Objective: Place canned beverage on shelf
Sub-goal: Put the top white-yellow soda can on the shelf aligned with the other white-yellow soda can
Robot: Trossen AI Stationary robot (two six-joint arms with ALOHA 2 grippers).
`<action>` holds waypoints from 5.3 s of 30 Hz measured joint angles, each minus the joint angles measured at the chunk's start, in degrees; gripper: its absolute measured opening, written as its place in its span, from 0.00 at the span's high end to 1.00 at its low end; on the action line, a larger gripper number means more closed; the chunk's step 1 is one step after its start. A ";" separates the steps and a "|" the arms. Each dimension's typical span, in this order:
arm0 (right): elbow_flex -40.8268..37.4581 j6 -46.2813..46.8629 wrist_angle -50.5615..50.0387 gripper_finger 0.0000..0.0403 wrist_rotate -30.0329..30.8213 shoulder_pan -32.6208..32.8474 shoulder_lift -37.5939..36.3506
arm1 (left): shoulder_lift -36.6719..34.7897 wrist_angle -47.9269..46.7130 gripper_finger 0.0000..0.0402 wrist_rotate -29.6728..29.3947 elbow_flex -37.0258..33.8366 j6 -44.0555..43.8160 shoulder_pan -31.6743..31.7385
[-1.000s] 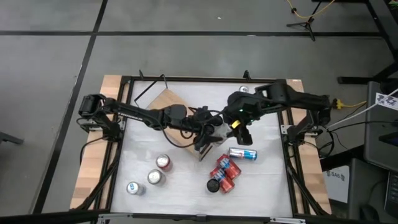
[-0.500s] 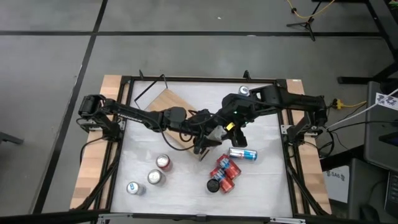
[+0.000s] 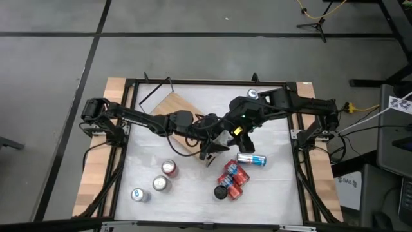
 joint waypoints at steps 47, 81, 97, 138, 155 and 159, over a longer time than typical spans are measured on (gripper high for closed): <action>12.61 -0.28 -9.49 0.20 7.71 -0.02 -1.91 | -0.33 2.14 0.41 -2.66 0.00 0.38 0.43; -42.71 7.60 24.93 0.20 16.53 0.00 -37.99 | -33.72 -32.55 0.40 -33.20 -5.19 15.50 -3.48; -49.44 9.15 33.36 0.20 20.66 0.00 -42.44 | -29.82 19.94 0.40 -32.72 -40.67 11.97 -1.51; -49.46 12.30 39.00 0.20 17.75 0.00 -41.41 | 6.58 52.01 0.40 -36.15 -43.39 9.64 1.87; -49.46 12.28 39.02 0.20 17.94 0.00 -41.40 | 7.10 51.69 0.33 -32.44 -43.30 12.82 2.62; -49.46 12.26 39.02 0.20 17.94 0.00 -41.40 | 7.08 51.64 0.31 -32.44 -43.30 12.79 2.61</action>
